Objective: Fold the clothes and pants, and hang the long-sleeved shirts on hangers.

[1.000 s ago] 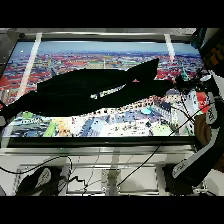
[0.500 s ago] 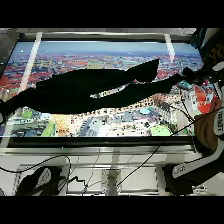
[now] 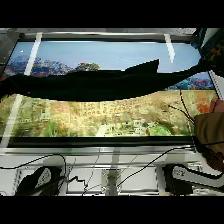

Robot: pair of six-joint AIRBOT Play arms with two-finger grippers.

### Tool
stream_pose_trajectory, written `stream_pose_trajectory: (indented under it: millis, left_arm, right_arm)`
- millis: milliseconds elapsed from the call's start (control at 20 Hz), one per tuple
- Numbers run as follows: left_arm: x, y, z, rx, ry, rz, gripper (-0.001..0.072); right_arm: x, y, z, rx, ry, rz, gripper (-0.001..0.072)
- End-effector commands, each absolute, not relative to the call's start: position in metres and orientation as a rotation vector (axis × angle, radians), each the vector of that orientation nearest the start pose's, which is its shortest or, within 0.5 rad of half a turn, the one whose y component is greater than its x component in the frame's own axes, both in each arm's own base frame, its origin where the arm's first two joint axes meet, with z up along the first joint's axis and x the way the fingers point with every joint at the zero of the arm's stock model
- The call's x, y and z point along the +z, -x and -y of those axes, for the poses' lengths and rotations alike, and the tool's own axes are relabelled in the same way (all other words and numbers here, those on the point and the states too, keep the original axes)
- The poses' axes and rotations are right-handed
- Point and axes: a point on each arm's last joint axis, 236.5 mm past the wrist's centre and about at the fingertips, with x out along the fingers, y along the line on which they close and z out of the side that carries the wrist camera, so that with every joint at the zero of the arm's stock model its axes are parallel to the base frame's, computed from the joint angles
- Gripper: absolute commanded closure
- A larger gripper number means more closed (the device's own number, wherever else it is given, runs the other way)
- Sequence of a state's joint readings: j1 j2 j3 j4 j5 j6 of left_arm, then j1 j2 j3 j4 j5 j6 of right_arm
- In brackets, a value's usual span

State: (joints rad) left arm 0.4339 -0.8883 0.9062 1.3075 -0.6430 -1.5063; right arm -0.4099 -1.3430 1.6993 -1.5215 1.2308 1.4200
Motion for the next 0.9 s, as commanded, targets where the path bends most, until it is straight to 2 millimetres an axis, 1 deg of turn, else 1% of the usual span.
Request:
stream_pose_trajectory:
  millis: [0,50,200,300,350,450,550,600,650,700,750,800,850]
  left_arm:
    - [0.089,-0.345,-0.141,0.362,0.269,-0.809,0.0652]
    - [0.080,-0.338,-0.142,0.367,0.259,-0.861,0.0652]
    - [0.053,-0.315,-0.151,0.397,0.193,-1.017,0.0650]
    - [0.038,-0.301,-0.154,0.397,0.152,-1.115,0.0650]
    - [0.032,-0.294,-0.154,0.390,0.135,-1.159,0.0650]
    - [0.023,-0.280,-0.155,0.366,0.085,-1.242,0.0650]
    - [0.022,-0.267,-0.164,0.389,0.031,-1.296,0.0650]
    - [0.023,-0.263,-0.171,0.409,-0.001,-1.311,0.0650]
    - [0.025,-0.259,-0.179,0.432,-0.038,-1.319,0.0650]
    - [0.026,-0.257,-0.184,0.446,-0.061,-1.324,0.0650]
    - [0.027,-0.257,-0.186,0.449,-0.068,-1.322,0.0650]
    - [0.028,-0.261,-0.186,0.449,-0.069,-1.305,0.0649]
    - [0.030,-0.269,-0.186,0.445,-0.065,-1.270,0.0649]
  right_arm:
    - [0.170,-0.391,0.170,-0.289,-0.074,-1.049,0.0694]
    - [0.161,-0.382,0.166,-0.279,-0.089,-1.109,0.0694]
    - [0.134,-0.361,0.157,-0.243,-0.099,-1.244,0.0694]
    - [0.112,-0.350,0.156,-0.238,-0.118,-1.308,0.0694]
    - [0.095,-0.342,0.153,-0.232,-0.128,-1.357,0.0694]
    - [0.056,-0.321,0.142,-0.204,-0.162,-1.473,0.0694]
    - [0.024,-0.294,0.131,-0.173,-0.190,-1.598,0.0694]
    - [0.012,-0.279,0.124,-0.146,-0.196,-1.662,0.0693]
    - [0.005,-0.268,0.119,-0.134,-0.207,-1.709,0.0693]
    - [0.001,-0.261,0.116,-0.127,-0.214,-1.737,0.0693]
    - [0.001,-0.262,0.116,-0.125,-0.216,-1.735,0.0693]
    - [0.001,-0.267,0.118,-0.130,-0.211,-1.710,0.0692]
    - [0.000,-0.278,0.122,-0.140,-0.200,-1.661,0.0692]
